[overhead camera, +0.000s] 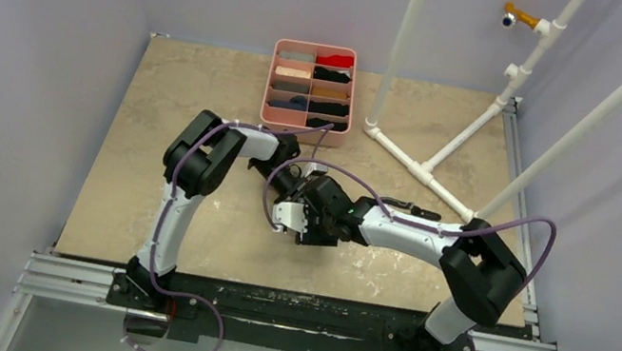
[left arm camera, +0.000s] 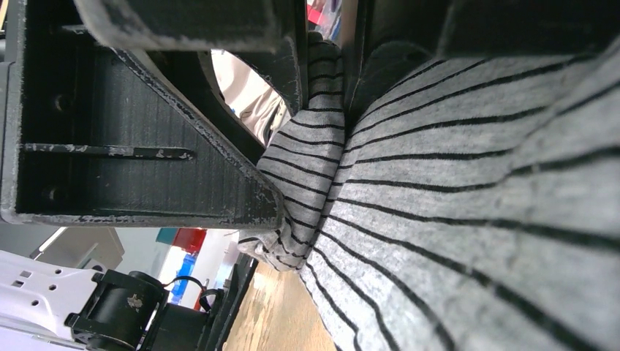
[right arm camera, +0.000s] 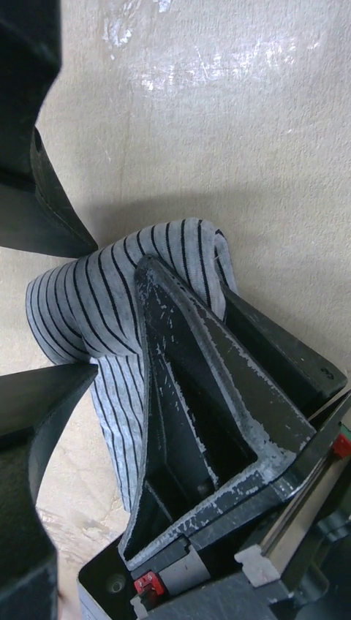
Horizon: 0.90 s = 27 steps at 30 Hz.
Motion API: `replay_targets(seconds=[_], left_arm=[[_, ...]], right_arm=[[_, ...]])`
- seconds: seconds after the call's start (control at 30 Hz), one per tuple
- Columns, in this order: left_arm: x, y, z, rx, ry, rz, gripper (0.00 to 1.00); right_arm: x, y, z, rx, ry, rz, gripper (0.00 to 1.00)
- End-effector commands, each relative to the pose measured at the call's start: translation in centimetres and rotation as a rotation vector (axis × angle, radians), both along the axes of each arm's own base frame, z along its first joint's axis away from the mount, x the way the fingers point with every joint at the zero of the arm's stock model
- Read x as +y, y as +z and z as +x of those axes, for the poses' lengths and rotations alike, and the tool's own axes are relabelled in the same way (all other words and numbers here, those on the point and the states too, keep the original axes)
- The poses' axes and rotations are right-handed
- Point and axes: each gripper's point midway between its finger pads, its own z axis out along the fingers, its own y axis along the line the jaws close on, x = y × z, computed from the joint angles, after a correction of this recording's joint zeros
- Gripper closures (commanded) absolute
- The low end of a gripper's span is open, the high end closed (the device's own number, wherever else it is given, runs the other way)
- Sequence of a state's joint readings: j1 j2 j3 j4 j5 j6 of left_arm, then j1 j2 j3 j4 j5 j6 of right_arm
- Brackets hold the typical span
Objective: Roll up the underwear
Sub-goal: Roll the underwear to the center of the board.
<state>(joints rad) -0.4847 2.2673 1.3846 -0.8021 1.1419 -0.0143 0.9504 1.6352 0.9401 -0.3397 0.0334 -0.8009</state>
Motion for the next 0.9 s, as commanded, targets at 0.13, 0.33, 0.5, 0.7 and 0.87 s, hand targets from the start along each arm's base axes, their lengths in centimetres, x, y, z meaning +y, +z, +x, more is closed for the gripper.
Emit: replay_targets(seconds=[0.13,0.33,0.5,0.7,0.87], left_arm=[[1.6,-3.7,-0.1,-0.002,-0.009,0.122,1.0],[1.6,-3.4,-0.1,-0.003,-0.009,0.121,0.94],[1.8,-2.7,0.3,-0.048,-0.03,0.124,0.75],[2.3,-1.0,1.2,-0.088,-0.018,0.131,0.49],[3.4,0.3,2.2,-0.117,0.001,0.148,0.42]], right_arm=[[0.1,-2.3,-0.4,0.003,0.034,-0.023,0.53],[0.0,-3.7,-1.7,0.084,0.042,-0.041,0.74],[-0.1,-4.5,-4.2,0.209,0.048,-0.068,1.0],[-0.7,-5.2,-7.5,0.366,0.027,-0.097,1.0],[-1.0,-5.0,-8.5,0.414,-0.003,-0.091,1.0]])
